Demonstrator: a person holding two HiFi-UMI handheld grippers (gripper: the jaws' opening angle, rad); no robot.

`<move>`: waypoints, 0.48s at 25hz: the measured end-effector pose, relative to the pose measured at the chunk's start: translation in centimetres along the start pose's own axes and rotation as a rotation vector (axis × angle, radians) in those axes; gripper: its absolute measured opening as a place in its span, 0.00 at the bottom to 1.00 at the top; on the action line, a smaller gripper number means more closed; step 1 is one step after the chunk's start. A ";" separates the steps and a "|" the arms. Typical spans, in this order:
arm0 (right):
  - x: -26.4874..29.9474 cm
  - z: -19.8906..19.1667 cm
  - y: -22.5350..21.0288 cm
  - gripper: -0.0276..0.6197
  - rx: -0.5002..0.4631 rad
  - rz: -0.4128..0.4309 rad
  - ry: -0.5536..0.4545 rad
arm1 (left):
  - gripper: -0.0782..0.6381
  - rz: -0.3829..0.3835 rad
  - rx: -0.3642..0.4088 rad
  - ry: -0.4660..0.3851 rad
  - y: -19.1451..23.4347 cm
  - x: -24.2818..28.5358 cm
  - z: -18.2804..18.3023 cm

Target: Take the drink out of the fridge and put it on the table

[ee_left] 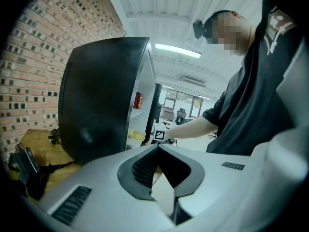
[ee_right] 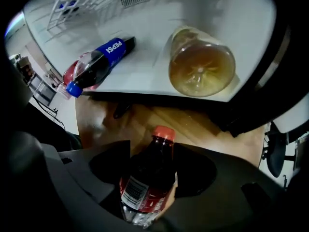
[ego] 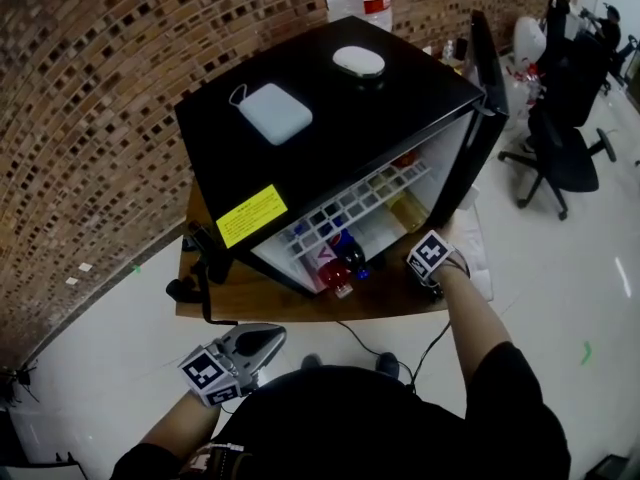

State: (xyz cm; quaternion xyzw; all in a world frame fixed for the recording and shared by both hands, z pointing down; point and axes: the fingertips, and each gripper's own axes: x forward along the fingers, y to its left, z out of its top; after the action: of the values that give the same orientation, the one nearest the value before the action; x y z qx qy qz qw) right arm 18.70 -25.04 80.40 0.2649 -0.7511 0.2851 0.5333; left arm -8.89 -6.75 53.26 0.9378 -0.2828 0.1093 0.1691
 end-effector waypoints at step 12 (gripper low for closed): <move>-8.1 2.9 0.2 0.49 0.043 -0.006 -0.482 | 0.11 0.024 -0.004 -0.045 1.0 -1.0 0.7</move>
State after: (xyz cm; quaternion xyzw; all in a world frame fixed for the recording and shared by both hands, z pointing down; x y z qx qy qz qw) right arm 19.01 -26.19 71.89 0.3387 -0.8498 0.2277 0.3336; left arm -10.23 -7.31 52.60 0.9363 -0.2980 0.0897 0.1630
